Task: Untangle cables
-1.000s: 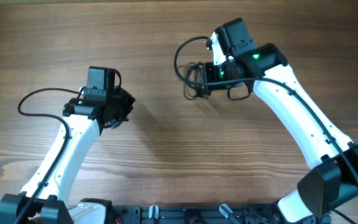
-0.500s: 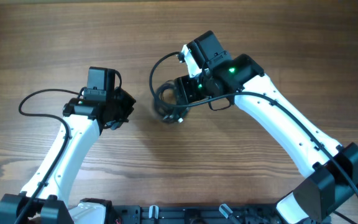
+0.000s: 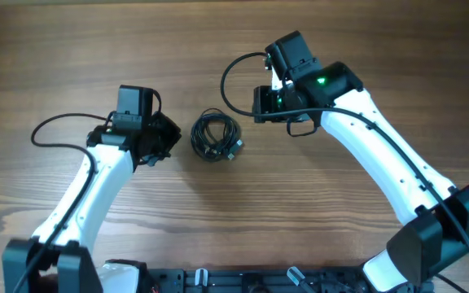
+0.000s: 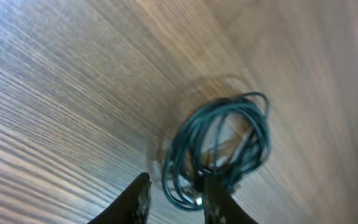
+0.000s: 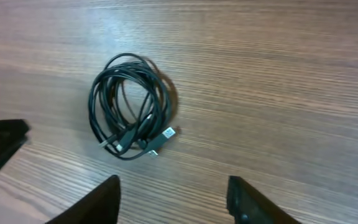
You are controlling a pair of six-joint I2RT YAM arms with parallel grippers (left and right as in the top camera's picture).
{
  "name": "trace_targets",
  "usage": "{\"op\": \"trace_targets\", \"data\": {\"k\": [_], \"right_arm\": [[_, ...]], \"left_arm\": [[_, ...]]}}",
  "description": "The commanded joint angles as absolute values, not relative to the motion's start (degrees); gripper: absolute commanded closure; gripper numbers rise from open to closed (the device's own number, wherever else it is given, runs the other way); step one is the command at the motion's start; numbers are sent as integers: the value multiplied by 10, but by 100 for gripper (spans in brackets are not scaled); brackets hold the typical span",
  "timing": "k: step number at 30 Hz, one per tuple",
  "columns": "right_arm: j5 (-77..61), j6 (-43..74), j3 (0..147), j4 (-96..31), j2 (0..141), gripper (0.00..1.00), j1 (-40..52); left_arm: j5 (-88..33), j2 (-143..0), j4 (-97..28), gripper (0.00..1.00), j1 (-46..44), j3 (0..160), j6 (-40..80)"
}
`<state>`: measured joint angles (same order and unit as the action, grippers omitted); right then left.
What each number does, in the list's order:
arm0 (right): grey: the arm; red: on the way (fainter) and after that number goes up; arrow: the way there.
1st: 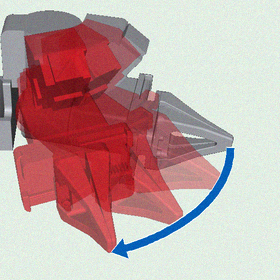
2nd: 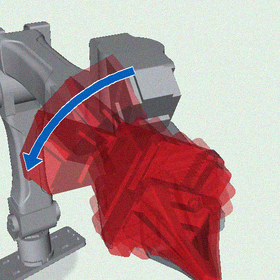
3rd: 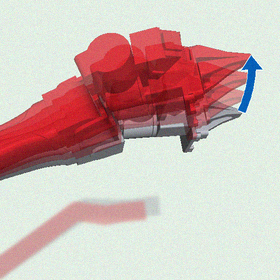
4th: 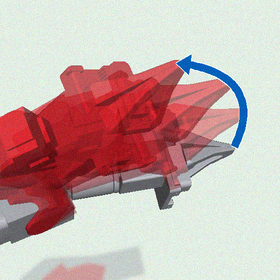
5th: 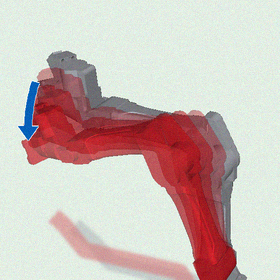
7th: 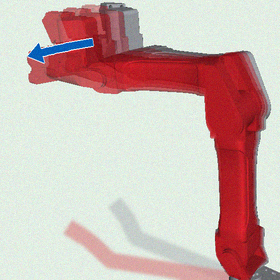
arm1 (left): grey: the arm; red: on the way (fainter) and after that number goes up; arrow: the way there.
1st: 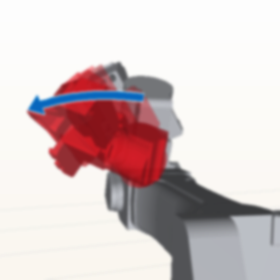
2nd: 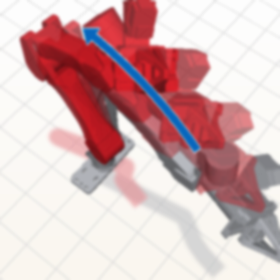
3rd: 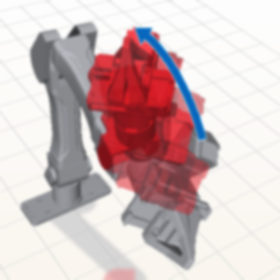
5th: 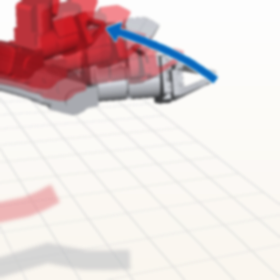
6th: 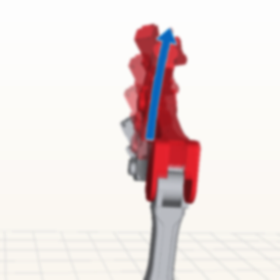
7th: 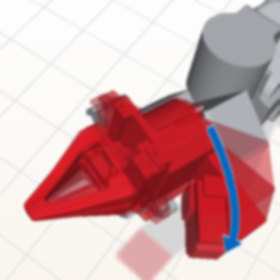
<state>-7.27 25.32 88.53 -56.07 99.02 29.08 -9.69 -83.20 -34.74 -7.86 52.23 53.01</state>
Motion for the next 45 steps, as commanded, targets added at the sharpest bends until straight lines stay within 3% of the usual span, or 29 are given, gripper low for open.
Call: {"op": "trace_targets", "data": {"k": [1, 13, 33, 41, 43, 45], "right_arm": [[-100, 257, 885, -550, 1025, 46, 293], [-147, 240, 885, -457, 1154, 54, 298], [-164, 245, 885, -378, 1220, 57, 328], [-135, 276, 885, -375, 1233, 65, 330], [-133, 276, 885, -376, 1234, 67, 330], [-134, 291, 885, -380, 1233, 67, 331]], "left_arm": [[-111, -879, -343, 73, -80, 520, 527], [-128, -966, -296, 71, -169, 520, 529], [-124, -967, -299, 70, -172, 520, 529], [-124, -967, -304, 70, -171, 520, 529], [-124, -967, -304, 71, -171, 520, 529], [-118, -967, -305, 80, -171, 520, 529]]}}
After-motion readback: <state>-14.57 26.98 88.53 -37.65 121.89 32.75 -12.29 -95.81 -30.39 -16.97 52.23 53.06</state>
